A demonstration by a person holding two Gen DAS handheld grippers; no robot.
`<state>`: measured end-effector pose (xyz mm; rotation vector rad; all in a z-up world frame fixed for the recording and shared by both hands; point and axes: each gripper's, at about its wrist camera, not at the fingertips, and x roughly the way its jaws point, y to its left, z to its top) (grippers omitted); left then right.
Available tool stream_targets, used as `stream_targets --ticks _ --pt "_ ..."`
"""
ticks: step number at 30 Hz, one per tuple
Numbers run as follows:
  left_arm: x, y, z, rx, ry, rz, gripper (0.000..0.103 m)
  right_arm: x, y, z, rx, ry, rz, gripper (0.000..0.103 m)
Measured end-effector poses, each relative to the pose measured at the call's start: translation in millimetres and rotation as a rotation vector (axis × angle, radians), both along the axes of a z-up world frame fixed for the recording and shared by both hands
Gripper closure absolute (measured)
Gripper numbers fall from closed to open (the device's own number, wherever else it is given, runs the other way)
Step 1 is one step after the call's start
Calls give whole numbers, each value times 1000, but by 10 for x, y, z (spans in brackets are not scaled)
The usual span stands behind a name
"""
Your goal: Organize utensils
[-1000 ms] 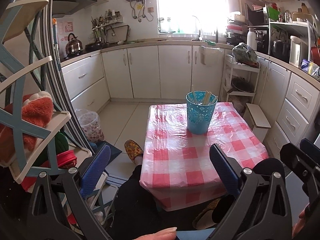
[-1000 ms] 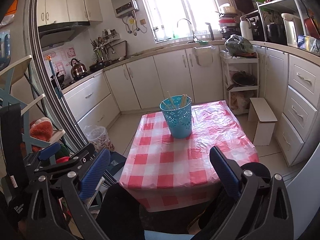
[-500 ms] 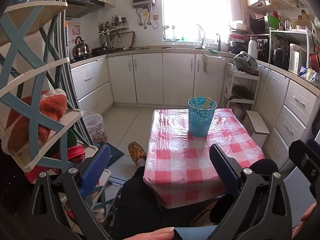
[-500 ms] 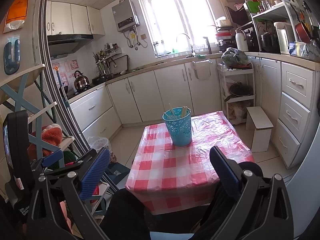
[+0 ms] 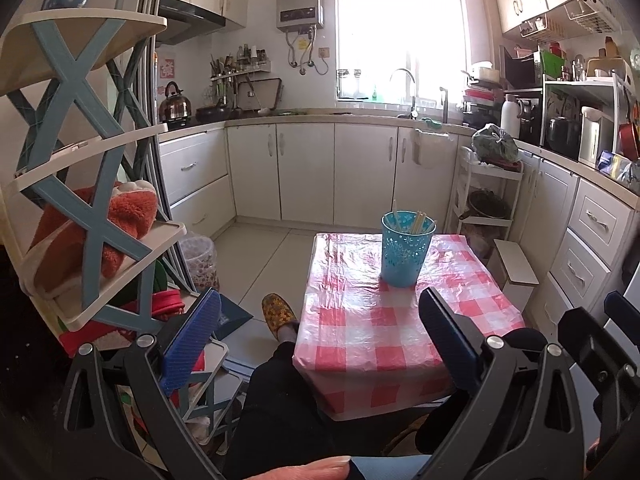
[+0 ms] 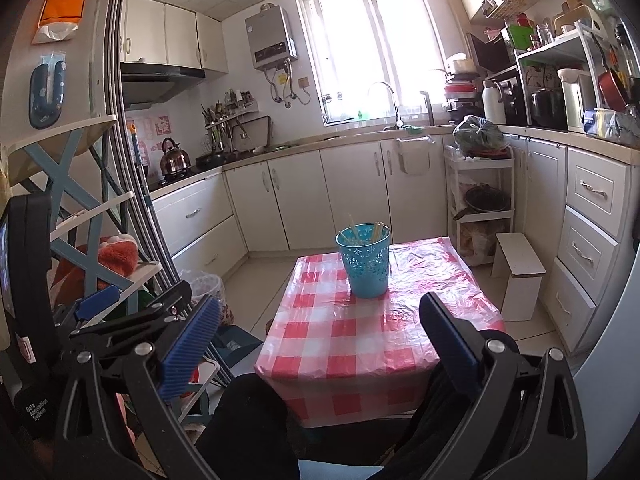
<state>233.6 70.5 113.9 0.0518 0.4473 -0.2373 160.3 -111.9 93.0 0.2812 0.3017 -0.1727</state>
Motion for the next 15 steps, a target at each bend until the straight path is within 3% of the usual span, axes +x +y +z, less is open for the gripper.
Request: stream_targets --ticks 15 --pt "-153 15 57 -3 -32 -8 8 -115 21 9 -11 -21 -2 7"
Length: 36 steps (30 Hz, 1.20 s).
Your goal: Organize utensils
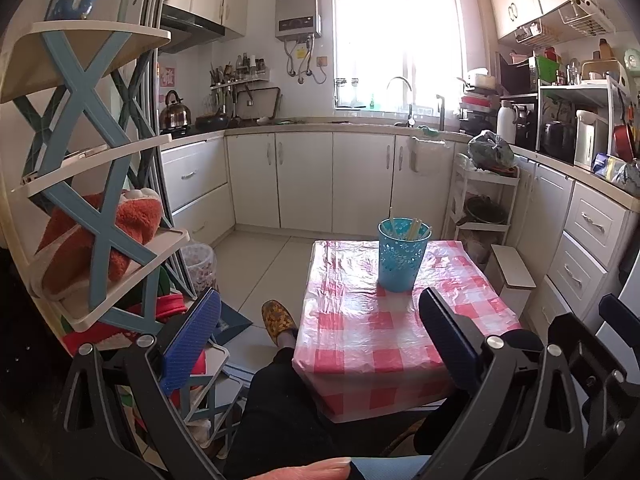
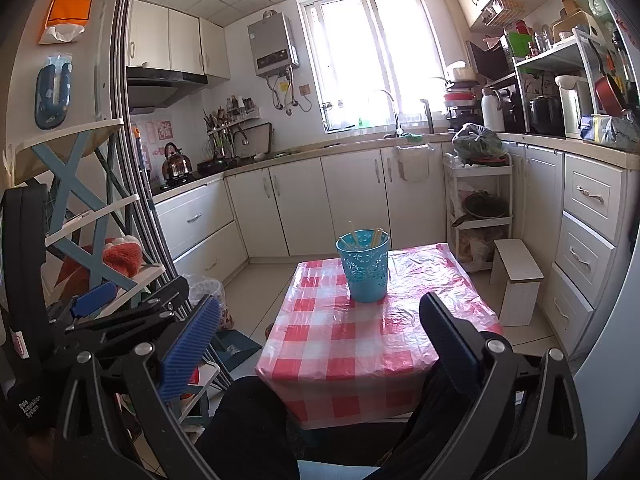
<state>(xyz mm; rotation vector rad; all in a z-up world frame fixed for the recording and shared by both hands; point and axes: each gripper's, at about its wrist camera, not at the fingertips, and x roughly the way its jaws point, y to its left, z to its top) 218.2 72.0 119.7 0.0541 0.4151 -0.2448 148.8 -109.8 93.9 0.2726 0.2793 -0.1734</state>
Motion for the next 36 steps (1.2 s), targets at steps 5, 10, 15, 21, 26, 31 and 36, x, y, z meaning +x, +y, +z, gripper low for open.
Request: stream_targets --ticks 5,10,15,21,26,31,36 --pt "-34 -1 8 1 -5 -2 8 -29 9 -3 -3 -5 -1 7" --pt "-59 -7 18 1 -10 -3 8 -27 16 -2 -2 -6 -1 7" --pt "-69 -10 25 0 -11 -4 8 -53 12 -3 -3 -8 1 7" --pt "-73 -11 25 -1 -13 -4 8 -49 19 -6 -2 -7 1 7" --pt "-69 -10 23 0 -11 -4 8 -66 23 -6 -1 -7 2 7" --pt "-86 -25 35 -2 -13 -3 8 -67 29 -5 -2 -7 1 7" --pt "-89 -26 38 -3 -14 -3 8 -65 33 -3 -3 -9 1 7"
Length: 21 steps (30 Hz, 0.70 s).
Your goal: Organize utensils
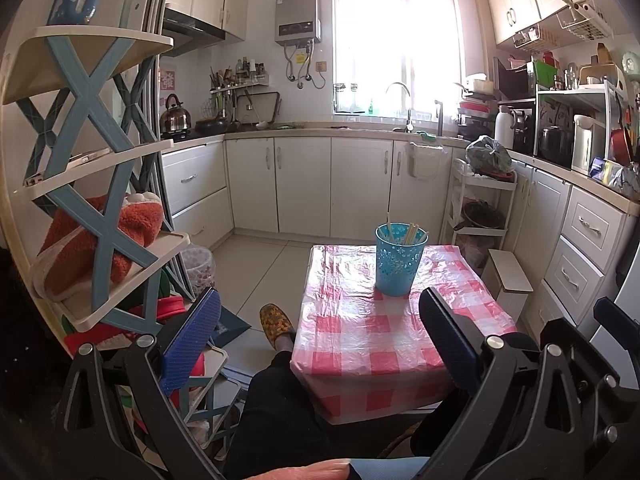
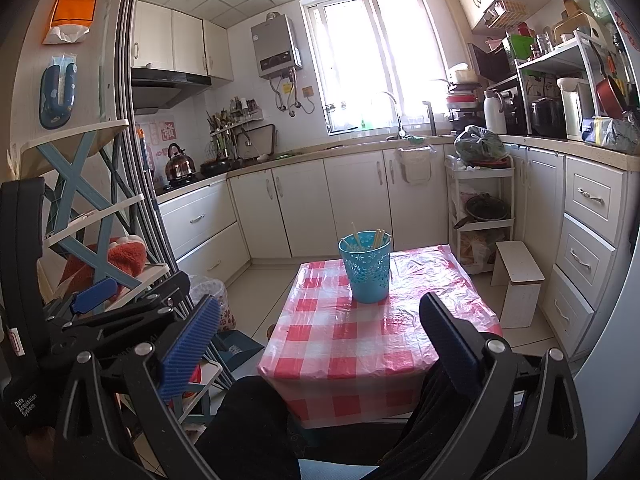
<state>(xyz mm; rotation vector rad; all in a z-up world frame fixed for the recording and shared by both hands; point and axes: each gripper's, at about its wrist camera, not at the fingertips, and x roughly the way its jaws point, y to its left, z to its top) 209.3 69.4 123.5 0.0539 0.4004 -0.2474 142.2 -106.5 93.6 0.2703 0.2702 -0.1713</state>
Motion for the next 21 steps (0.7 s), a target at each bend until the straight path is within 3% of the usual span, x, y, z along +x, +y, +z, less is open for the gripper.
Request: stream_targets --ticks 21 --pt "-33 -21 14 -2 -3 3 8 -25 9 6 -1 0 4 7"
